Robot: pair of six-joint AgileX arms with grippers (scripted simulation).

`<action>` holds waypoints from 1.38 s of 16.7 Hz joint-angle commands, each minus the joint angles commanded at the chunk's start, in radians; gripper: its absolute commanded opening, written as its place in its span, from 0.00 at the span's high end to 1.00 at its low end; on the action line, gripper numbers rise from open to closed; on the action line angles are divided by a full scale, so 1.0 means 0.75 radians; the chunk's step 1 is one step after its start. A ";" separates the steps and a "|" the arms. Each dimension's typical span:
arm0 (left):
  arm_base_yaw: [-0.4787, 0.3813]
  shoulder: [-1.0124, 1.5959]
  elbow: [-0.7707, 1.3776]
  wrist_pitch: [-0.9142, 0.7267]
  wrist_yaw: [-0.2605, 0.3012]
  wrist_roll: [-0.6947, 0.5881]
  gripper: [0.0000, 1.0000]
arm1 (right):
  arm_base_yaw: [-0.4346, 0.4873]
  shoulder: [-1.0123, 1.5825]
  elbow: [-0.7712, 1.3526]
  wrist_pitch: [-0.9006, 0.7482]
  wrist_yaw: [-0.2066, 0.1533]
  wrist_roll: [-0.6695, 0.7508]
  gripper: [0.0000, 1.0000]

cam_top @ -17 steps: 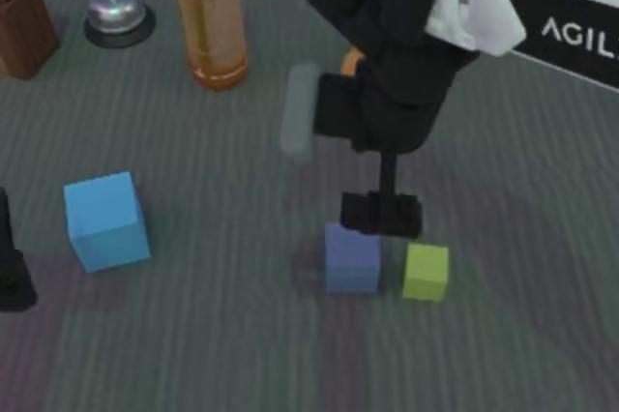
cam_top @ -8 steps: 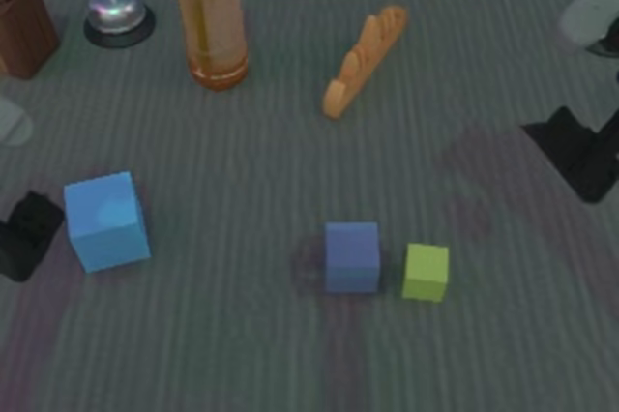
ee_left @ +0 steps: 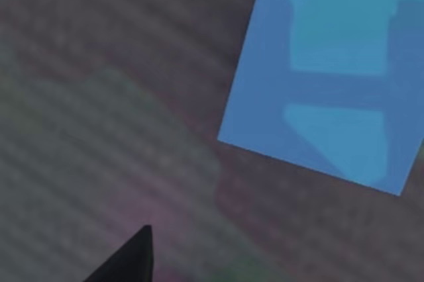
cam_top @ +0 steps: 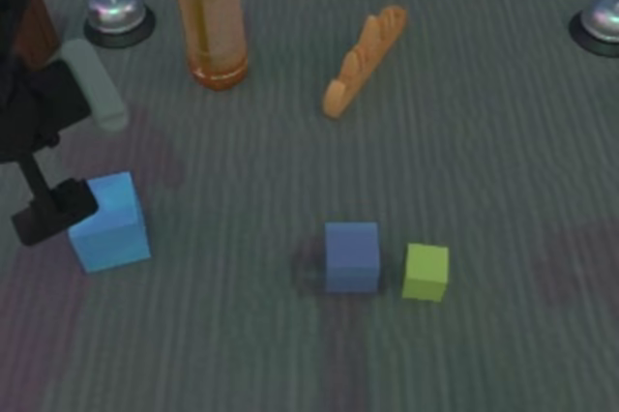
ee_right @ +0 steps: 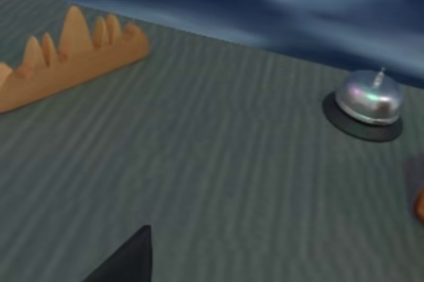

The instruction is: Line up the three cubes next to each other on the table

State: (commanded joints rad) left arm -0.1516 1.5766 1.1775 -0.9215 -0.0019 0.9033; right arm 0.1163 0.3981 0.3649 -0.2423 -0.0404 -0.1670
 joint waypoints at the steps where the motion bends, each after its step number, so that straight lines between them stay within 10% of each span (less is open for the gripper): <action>1: -0.008 0.088 0.068 -0.050 0.000 0.051 0.00 | -0.029 -0.102 -0.096 0.059 0.008 0.041 0.00; 14: -0.037 0.448 0.359 -0.246 0.003 0.262 0.00 | -0.142 -0.531 -0.487 0.323 0.054 0.223 0.00; 23: -0.041 0.603 0.111 0.162 0.005 0.265 0.00 | -0.142 -0.531 -0.487 0.323 0.054 0.223 0.00</action>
State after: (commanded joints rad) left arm -0.1821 2.0287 1.2611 -0.7997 0.0016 1.1021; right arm 0.0100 0.0000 0.0000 0.0000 0.0000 0.0000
